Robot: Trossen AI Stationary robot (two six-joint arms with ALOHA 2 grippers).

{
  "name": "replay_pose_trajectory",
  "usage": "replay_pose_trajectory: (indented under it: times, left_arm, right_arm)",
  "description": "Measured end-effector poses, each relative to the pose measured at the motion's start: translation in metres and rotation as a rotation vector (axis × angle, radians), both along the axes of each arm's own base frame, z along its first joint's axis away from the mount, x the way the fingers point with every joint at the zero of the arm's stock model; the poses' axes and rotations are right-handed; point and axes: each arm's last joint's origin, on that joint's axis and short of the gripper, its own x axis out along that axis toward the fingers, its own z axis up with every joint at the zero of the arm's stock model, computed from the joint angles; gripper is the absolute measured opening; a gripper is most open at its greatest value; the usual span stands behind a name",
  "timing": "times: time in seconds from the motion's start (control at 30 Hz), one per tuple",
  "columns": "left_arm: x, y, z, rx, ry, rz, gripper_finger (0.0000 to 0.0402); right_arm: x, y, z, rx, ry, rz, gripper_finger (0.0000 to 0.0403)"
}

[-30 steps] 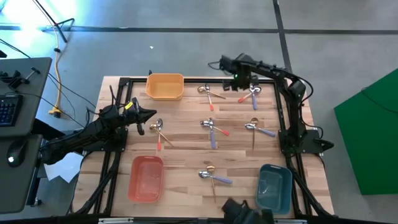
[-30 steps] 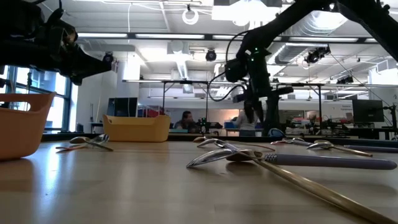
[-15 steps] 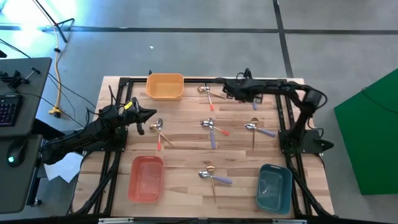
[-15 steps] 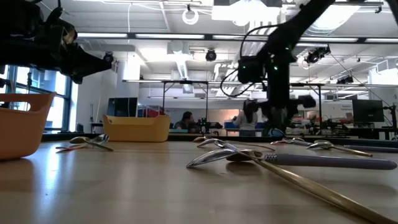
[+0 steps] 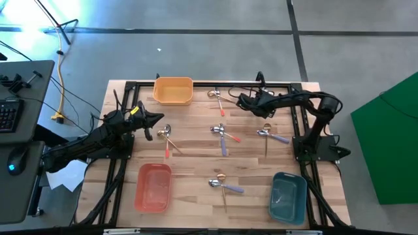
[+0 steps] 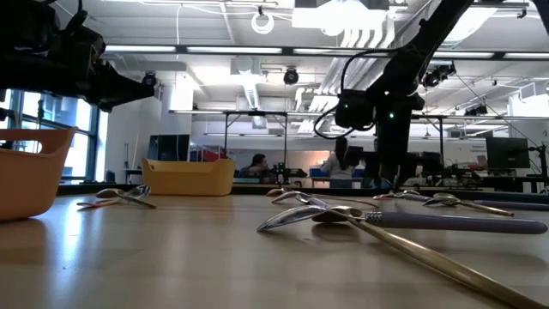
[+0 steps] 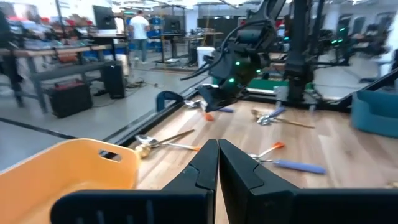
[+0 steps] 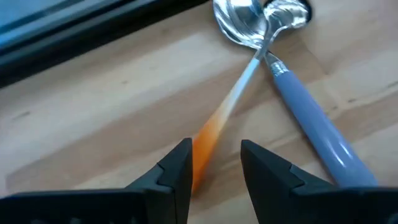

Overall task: Sort silverware by color (type)
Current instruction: Put the top right orange spoon into the yellow bin

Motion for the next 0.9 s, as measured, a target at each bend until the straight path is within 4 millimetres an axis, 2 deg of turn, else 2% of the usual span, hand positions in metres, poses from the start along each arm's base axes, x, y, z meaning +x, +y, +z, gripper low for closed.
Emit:
replay_pose_trajectory:
  times: [0.4,0.63,0.73,0.9]
  left_arm:
    - [-0.001,0.001,-0.004,0.002,0.041,0.040,0.0005]
    - [-0.001,0.001,-0.004,0.002,0.041,0.043,0.0005]
    - [-0.001,0.001,-0.004,0.000,0.040,0.043,0.0005]
    - [-0.001,0.001,-0.004,-0.016,0.034,0.043,0.0005]
  right_arm:
    - [0.005,-0.006,-0.012,-0.014,-0.025,-0.010,0.0122]
    - [0.005,-0.007,-0.013,-0.016,-0.015,0.002,0.0120]
    - [0.005,-0.007,-0.013,-0.012,-0.001,0.017,0.0103]
    - [0.005,-0.006,-0.013,0.003,0.021,0.045,0.0050]
